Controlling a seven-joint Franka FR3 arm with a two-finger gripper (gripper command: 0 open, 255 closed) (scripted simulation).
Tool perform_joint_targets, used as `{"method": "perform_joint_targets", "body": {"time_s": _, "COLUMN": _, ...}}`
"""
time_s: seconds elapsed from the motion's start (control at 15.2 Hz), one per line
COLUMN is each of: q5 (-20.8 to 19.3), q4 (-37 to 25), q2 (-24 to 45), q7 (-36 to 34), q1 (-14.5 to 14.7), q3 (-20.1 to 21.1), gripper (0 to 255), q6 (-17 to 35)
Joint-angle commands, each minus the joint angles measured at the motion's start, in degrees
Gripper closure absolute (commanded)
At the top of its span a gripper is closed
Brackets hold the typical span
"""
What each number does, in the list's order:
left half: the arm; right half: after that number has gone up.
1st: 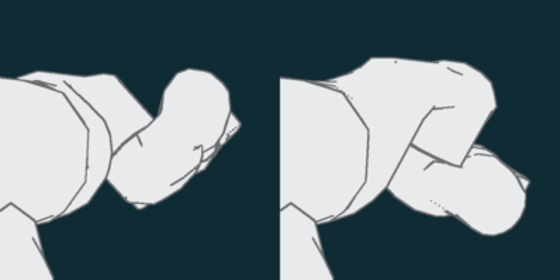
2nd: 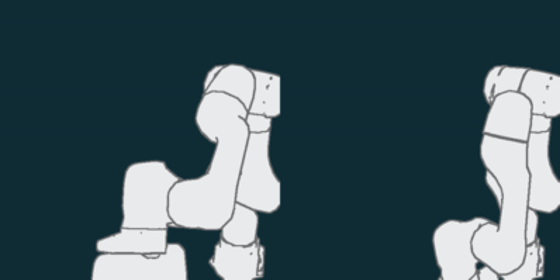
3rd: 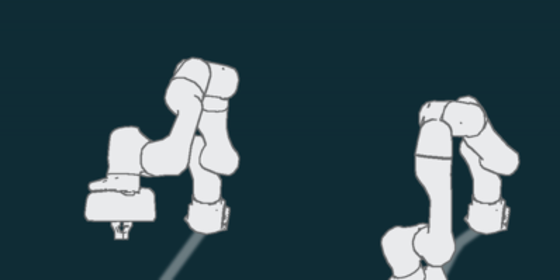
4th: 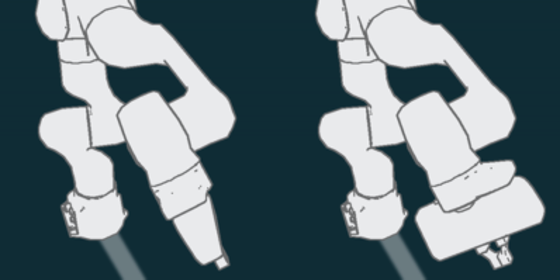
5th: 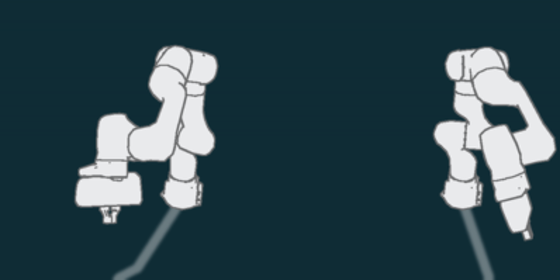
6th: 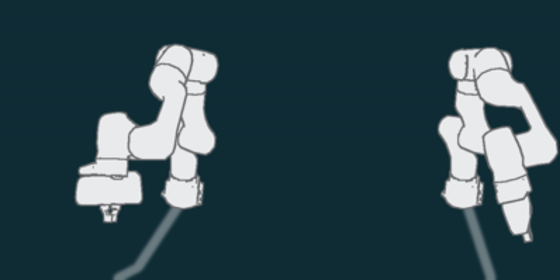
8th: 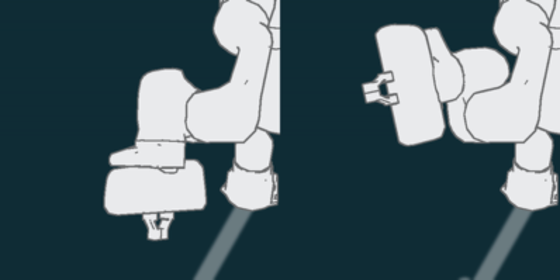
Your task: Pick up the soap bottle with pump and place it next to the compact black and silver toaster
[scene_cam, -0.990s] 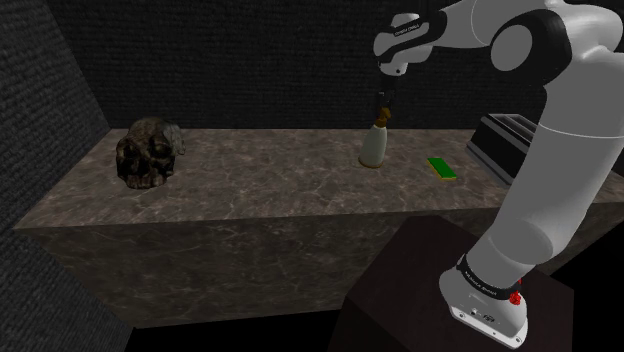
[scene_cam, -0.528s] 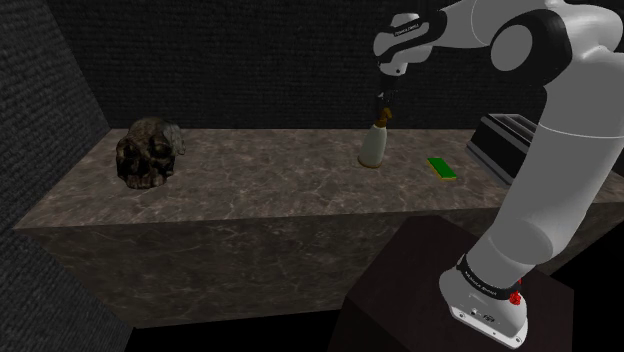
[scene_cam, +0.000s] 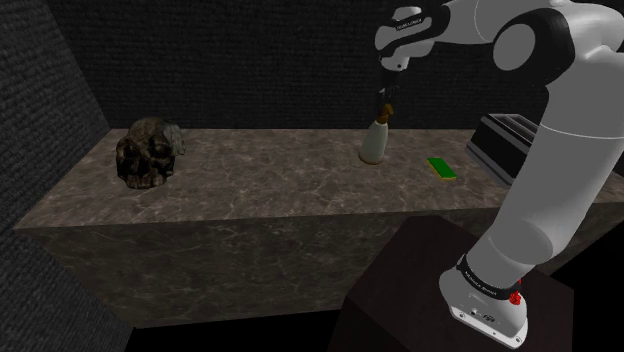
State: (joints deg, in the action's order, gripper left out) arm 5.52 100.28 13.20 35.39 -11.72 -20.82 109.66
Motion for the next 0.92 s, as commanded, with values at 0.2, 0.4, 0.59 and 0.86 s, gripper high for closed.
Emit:
{"method": "perform_joint_targets", "body": {"time_s": 0.2, "q5": -0.4, "q4": -2.6, "q2": -0.8, "q7": -0.3, "q1": 0.0, "q3": -0.1, "gripper": 255, "q6": -3.3}}
{"method": "perform_joint_targets", "body": {"time_s": 0.4, "q5": -0.6, "q4": -4.5, "q2": -1.2, "q7": -0.4, "q1": 0.0, "q3": -0.2, "gripper": 255, "q6": -5.5}}
{"method": "perform_joint_targets", "body": {"time_s": 0.59, "q5": -0.7, "q4": -6.5, "q2": -1.4, "q7": -0.5, "q1": 0.0, "q3": -0.2, "gripper": 255, "q6": -7.8}}
{"method": "perform_joint_targets", "body": {"time_s": 0.86, "q5": -0.7, "q4": -9.5, "q2": -1.5, "q7": -0.6, "q1": -0.1, "q3": -0.3, "gripper": 255, "q6": -10.8}}
